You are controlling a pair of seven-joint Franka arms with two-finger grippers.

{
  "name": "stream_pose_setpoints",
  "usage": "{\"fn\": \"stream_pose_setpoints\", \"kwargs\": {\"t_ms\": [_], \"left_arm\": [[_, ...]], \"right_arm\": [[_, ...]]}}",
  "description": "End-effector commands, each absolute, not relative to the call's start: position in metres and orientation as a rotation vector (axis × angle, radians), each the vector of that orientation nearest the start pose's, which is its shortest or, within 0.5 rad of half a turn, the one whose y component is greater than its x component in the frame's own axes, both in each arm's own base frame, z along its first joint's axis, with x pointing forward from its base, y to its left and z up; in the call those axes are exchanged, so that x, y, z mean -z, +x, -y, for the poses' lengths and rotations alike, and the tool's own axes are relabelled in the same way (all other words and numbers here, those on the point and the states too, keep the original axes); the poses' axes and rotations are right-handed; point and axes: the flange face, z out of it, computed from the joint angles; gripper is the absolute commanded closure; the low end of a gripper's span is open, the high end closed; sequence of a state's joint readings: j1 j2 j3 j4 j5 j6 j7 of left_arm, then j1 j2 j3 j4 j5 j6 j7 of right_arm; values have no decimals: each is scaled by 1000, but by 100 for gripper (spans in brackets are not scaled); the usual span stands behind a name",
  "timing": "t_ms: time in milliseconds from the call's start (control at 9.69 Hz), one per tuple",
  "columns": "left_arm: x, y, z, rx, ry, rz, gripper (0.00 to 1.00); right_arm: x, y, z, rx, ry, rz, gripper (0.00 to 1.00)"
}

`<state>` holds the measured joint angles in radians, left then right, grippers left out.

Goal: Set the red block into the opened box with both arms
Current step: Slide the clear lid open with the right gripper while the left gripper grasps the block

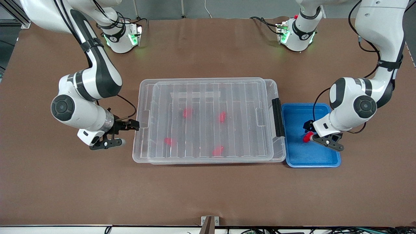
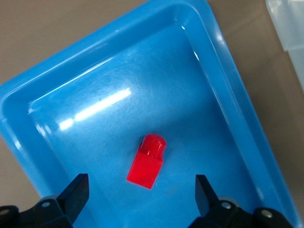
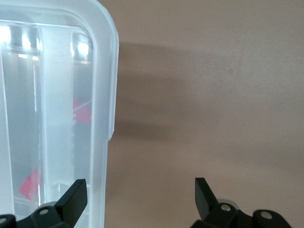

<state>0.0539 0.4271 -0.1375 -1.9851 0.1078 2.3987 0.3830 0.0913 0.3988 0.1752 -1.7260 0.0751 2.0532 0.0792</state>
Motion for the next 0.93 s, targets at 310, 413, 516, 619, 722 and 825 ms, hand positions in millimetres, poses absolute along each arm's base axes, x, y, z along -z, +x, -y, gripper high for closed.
{"fn": "stream_pose_setpoints", "kwargs": {"t_ms": [310, 413, 516, 619, 722, 825], "left_arm": [[-181, 602, 50, -121, -2870, -1110, 15], [-172, 601, 48, -139, -2867, -1118, 20], [-172, 602, 47, -137, -2868, -1115, 24], [-175, 605, 47, -128, -2867, -1111, 28], [-176, 606, 50, -122, -2867, -1110, 34], [-176, 606, 52, -125, -2865, -1116, 40]], "right_arm": [[-342, 627, -162, -133, -3044, 204, 0], [-338, 627, -161, -137, -3061, 216, 0], [-335, 627, -160, -144, -3064, 217, 0], [-334, 628, -156, -152, -3065, 214, 0], [-334, 629, -153, -151, -3068, 214, 0], [-334, 629, -150, -156, -3074, 218, 0]]}}
